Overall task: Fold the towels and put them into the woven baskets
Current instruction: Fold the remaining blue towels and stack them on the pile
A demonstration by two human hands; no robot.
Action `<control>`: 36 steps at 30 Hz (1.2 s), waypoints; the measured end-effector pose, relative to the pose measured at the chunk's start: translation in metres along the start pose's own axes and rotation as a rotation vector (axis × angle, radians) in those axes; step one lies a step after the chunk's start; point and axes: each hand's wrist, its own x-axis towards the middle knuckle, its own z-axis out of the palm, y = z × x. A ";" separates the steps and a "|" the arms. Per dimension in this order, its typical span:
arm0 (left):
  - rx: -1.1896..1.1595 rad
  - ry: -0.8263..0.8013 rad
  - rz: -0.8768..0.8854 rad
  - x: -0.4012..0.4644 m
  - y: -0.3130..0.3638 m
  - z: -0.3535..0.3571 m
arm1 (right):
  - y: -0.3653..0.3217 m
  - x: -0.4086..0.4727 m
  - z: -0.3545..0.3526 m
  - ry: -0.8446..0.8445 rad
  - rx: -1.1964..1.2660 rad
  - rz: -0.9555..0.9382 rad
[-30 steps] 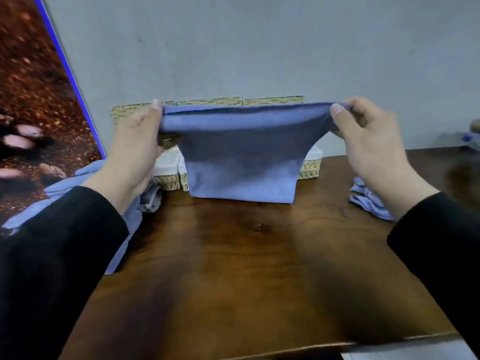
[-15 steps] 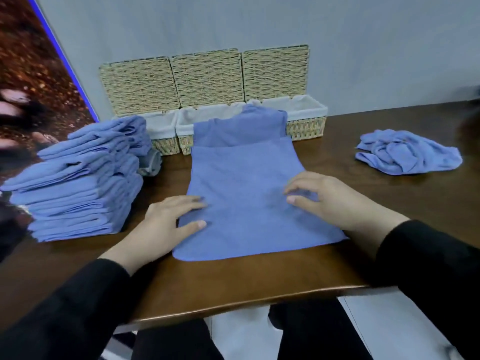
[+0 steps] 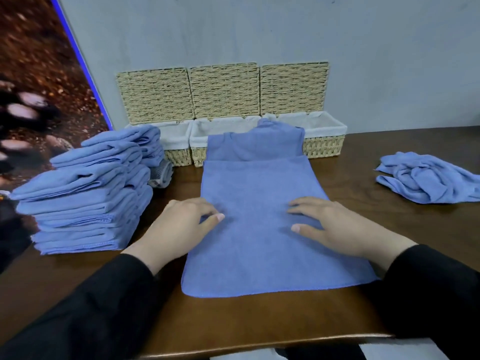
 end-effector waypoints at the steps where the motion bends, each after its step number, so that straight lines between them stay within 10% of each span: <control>1: -0.025 0.030 -0.004 0.007 -0.002 -0.002 | 0.001 0.005 -0.004 0.050 0.035 0.005; 15: -0.204 0.372 -0.040 0.116 -0.029 0.030 | 0.021 0.170 -0.057 0.426 0.032 0.136; 28: -0.321 0.481 -0.045 0.125 -0.041 0.037 | 0.060 0.294 -0.074 0.411 0.087 0.525; 36: -0.331 0.696 0.048 0.120 -0.033 0.027 | -0.005 0.201 -0.088 0.657 0.363 0.014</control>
